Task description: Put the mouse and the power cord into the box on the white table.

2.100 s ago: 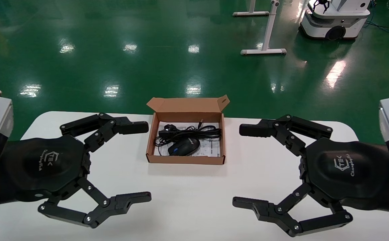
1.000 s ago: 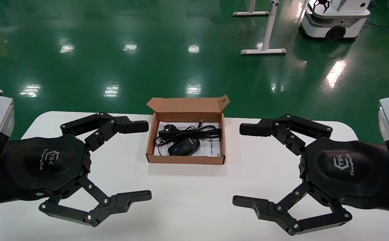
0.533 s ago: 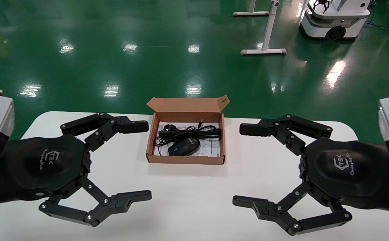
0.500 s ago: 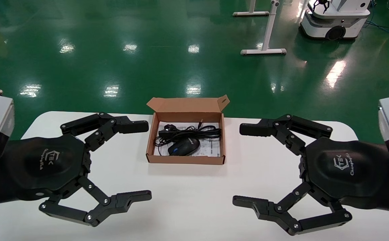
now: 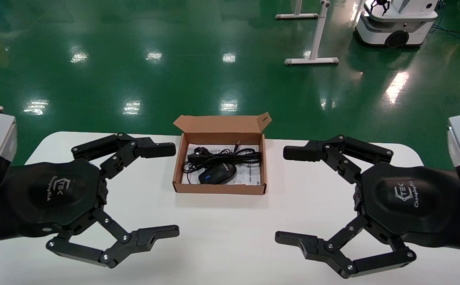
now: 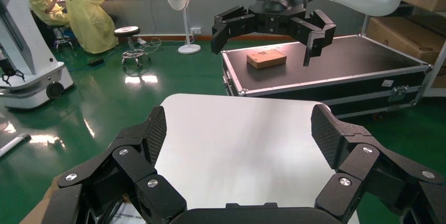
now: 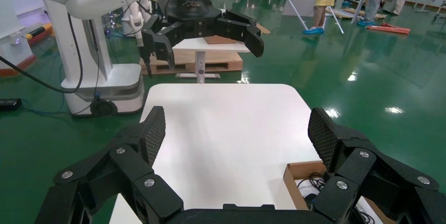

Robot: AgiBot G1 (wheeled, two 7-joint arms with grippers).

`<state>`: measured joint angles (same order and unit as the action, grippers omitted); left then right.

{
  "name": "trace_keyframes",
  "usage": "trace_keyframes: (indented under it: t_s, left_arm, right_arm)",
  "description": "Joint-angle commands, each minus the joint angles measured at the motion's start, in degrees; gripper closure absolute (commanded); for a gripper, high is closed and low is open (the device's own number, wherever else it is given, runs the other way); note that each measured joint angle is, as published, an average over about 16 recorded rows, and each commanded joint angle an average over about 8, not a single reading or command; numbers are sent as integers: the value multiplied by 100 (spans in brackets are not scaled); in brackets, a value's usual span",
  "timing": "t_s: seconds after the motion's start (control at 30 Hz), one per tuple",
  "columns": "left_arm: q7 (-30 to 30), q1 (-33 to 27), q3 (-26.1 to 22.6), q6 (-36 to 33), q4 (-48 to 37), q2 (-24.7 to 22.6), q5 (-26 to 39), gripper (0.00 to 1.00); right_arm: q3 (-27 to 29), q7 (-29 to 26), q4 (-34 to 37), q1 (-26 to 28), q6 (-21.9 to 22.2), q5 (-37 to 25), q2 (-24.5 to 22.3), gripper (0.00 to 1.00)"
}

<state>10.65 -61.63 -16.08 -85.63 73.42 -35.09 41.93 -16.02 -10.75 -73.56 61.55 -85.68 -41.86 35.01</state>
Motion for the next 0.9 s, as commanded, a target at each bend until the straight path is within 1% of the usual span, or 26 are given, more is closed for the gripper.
trace_keyframes:
  t_s: [0.03,0.9]
  left_arm:
    - [0,0,0,0,0,0,0,0]
    - [0,0,0,0,0,0,0,0]
  right_arm:
    - [0,0,0,0,0,0,0,0]
    - [0,0,0,0,0,0,0,0]
